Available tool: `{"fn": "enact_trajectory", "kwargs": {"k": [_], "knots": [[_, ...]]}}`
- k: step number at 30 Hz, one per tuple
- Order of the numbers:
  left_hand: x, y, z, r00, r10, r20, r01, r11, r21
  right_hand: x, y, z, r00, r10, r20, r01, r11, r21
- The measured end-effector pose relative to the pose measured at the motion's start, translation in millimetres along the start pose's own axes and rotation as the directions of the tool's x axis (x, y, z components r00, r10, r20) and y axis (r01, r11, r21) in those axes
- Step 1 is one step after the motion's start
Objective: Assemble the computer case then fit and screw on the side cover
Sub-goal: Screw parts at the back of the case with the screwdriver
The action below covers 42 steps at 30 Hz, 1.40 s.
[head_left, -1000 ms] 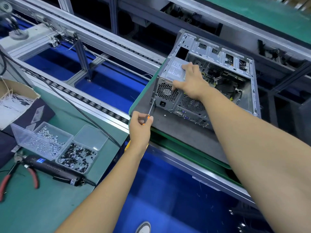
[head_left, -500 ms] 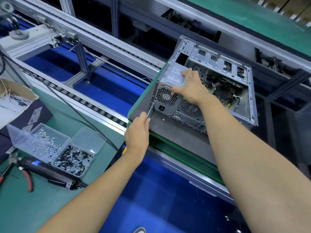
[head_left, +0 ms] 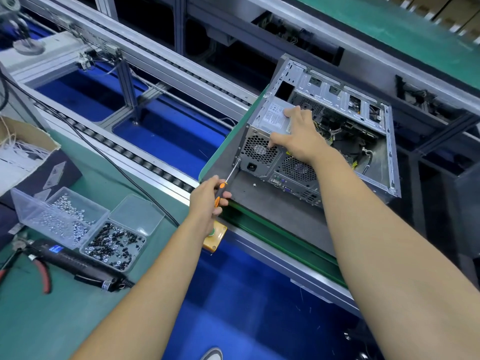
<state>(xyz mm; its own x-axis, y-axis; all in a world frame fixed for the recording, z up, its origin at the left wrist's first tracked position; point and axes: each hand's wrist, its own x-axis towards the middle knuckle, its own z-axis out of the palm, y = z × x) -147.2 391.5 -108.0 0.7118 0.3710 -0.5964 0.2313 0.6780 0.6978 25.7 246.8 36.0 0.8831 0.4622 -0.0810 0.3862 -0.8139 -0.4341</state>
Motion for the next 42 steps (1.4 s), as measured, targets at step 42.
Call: {"fn": "enact_trajectory", "kwargs": {"k": [42], "knots": [[-11.5, 7.6, 5.7, 0.998, 0.047, -0.028, -0.046, 0.998, 0.034, 1.0, -1.2, -0.1, 1.000, -0.010, 0.018, 0.011, 1.000, -0.018]]}}
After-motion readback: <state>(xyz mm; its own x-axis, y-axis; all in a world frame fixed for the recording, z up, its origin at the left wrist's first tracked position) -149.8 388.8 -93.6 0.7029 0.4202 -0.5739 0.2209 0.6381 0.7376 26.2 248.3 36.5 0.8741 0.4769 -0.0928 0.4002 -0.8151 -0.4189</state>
